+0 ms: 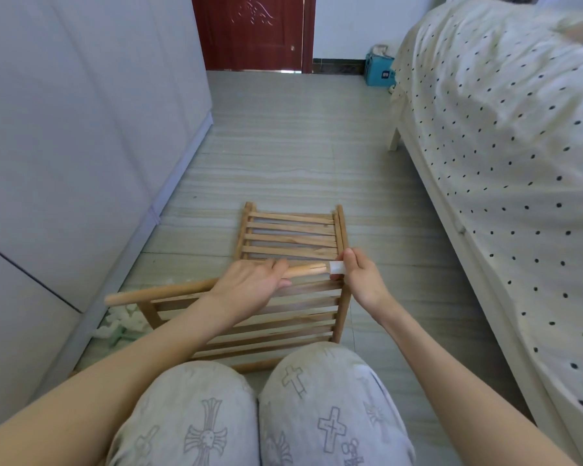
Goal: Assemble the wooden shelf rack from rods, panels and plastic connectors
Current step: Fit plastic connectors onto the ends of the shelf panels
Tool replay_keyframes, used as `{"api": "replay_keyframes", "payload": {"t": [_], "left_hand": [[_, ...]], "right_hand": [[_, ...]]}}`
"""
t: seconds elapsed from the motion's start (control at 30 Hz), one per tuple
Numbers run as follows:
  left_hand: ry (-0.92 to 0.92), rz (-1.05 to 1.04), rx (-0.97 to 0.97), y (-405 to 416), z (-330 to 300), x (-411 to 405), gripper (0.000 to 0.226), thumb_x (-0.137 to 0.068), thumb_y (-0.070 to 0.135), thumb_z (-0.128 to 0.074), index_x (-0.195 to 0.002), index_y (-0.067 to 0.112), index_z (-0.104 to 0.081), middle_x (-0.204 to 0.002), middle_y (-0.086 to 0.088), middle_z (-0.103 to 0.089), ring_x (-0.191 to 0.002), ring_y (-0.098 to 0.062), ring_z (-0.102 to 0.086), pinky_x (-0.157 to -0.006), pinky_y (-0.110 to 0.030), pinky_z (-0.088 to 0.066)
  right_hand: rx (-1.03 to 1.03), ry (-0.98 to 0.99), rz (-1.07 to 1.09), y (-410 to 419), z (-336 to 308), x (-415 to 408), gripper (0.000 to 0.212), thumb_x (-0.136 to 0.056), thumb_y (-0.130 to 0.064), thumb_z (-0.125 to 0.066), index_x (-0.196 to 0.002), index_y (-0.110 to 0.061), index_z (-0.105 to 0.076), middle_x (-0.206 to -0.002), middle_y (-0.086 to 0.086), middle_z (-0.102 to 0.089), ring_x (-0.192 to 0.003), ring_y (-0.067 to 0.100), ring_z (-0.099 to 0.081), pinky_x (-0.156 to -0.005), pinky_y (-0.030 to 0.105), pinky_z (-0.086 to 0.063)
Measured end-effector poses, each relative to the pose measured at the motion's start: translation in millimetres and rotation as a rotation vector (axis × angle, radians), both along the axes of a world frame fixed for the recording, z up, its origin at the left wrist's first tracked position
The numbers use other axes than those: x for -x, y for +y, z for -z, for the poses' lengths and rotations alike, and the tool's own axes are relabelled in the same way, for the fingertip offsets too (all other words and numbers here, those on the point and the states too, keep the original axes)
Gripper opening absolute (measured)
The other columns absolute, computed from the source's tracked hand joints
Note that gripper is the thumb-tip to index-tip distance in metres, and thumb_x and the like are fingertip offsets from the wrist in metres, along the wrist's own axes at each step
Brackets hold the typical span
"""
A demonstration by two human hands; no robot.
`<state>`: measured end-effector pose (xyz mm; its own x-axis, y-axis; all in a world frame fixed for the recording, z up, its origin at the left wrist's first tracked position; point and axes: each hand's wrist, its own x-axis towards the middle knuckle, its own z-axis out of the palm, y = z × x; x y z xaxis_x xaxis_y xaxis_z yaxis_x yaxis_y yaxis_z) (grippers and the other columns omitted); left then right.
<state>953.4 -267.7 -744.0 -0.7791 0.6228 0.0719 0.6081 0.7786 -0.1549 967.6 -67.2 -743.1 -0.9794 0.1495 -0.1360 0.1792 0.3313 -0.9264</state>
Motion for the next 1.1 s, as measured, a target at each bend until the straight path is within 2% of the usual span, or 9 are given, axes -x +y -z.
{"api": "replay_keyframes", "payload": {"t": [0.13, 0.23, 0.37, 0.5, 0.6, 0.7, 0.8, 0.93, 1.1], "left_hand": [[-0.038, 0.011, -0.03, 5.8, 1.4, 0.7, 0.037, -0.101, 0.042, -0.021, -0.124, 0.019, -0.039, -0.103, 0.0, -0.061, -0.075, -0.019, -0.055, -0.059, -0.029, -0.033], [-0.09, 0.01, -0.103, 5.4, 6.3, 1.5, 0.037, -0.1, 0.043, -0.024, -0.126, 0.02, -0.038, -0.104, -0.001, -0.062, -0.079, -0.022, -0.06, -0.06, -0.03, -0.036], [-0.158, 0.035, -0.133, 3.9, 7.6, 3.2, 0.036, -0.1, 0.043, -0.025, -0.126, 0.023, -0.038, -0.103, 0.0, -0.063, -0.079, -0.02, -0.06, -0.062, -0.03, -0.041], [-0.139, 0.077, -0.132, 9.3, 2.7, 7.5, 0.038, -0.099, 0.046, -0.026, -0.125, 0.023, -0.043, -0.103, 0.002, -0.063, -0.077, -0.018, -0.06, -0.062, -0.029, -0.042], [-0.185, 0.074, -0.128, 16.6, 2.3, 6.2, 0.036, -0.097, 0.05, -0.026, -0.118, 0.025, -0.042, -0.098, 0.003, -0.063, -0.075, -0.017, -0.059, -0.065, -0.031, -0.048], [-0.21, 0.055, -0.142, 20.3, 2.8, 4.5, 0.034, -0.096, 0.051, -0.028, -0.114, 0.025, -0.04, -0.093, 0.006, -0.062, -0.072, -0.015, -0.058, -0.067, -0.032, -0.05], [-0.197, 0.073, -0.134, 21.9, 1.3, 5.3, 0.034, -0.097, 0.049, -0.027, -0.116, 0.025, -0.042, -0.09, 0.006, -0.06, -0.07, -0.013, -0.055, -0.063, -0.028, -0.045], [-0.272, 0.082, -0.12, 28.6, -0.5, 7.0, 0.03, -0.098, 0.049, -0.028, -0.111, 0.026, -0.043, -0.068, 0.013, -0.043, -0.055, -0.003, -0.042, -0.054, -0.023, -0.033], [-0.39, 0.035, -0.186, 31.6, 0.2, 10.7, 0.019, -0.098, 0.047, -0.034, -0.104, 0.032, -0.042, -0.068, 0.016, -0.041, -0.059, 0.003, -0.041, -0.054, -0.018, -0.028]], "right_hand": [[0.042, 0.027, 0.01, 0.2, 2.2, -1.8, 0.03, -0.103, -0.02, -0.026, -0.084, -0.009, -0.046, -0.076, 0.0, -0.047, -0.062, 0.005, -0.046, -0.047, 0.004, -0.036], [0.048, 0.044, 0.008, 1.8, 6.3, -2.1, 0.032, -0.103, -0.02, -0.027, -0.075, -0.016, -0.043, -0.07, -0.002, -0.045, -0.058, 0.004, -0.043, -0.047, 0.005, -0.034], [0.041, 0.066, -0.005, 3.5, 9.4, -2.1, 0.033, -0.103, -0.022, -0.028, -0.075, -0.017, -0.043, -0.069, -0.003, -0.046, -0.06, 0.005, -0.044, -0.051, 0.007, -0.035], [0.022, 0.062, -0.037, 5.0, 11.9, -6.6, 0.029, -0.103, -0.019, -0.03, -0.08, -0.011, -0.047, -0.075, 0.0, -0.046, -0.068, 0.009, -0.042, -0.057, 0.01, -0.034], [0.11, -0.014, -0.082, 10.9, 9.3, -7.9, 0.026, -0.101, -0.015, -0.032, -0.084, -0.007, -0.05, -0.075, 0.005, -0.053, -0.066, 0.009, -0.043, -0.052, 0.007, -0.034], [0.135, -0.138, -0.1, 16.1, 4.3, -1.8, 0.03, -0.096, -0.012, -0.034, -0.074, -0.009, -0.053, -0.067, 0.002, -0.057, -0.063, 0.011, -0.042, -0.047, 0.01, -0.034], [0.128, -0.174, -0.086, 13.8, 5.3, 2.0, 0.036, -0.097, -0.017, -0.031, -0.069, -0.008, -0.052, -0.069, 0.006, -0.061, -0.067, 0.013, -0.044, -0.054, 0.014, -0.038], [0.124, -0.166, -0.031, 12.5, 10.8, 2.3, 0.039, -0.095, -0.013, -0.032, -0.057, -0.012, -0.043, -0.061, 0.003, -0.053, -0.056, 0.012, -0.037, -0.035, 0.012, -0.029], [0.131, -0.19, -0.015, 12.1, 12.3, 9.5, 0.036, -0.095, -0.016, -0.033, -0.06, -0.013, -0.041, -0.065, 0.002, -0.043, -0.059, 0.014, -0.035, -0.035, 0.011, -0.028]]}}
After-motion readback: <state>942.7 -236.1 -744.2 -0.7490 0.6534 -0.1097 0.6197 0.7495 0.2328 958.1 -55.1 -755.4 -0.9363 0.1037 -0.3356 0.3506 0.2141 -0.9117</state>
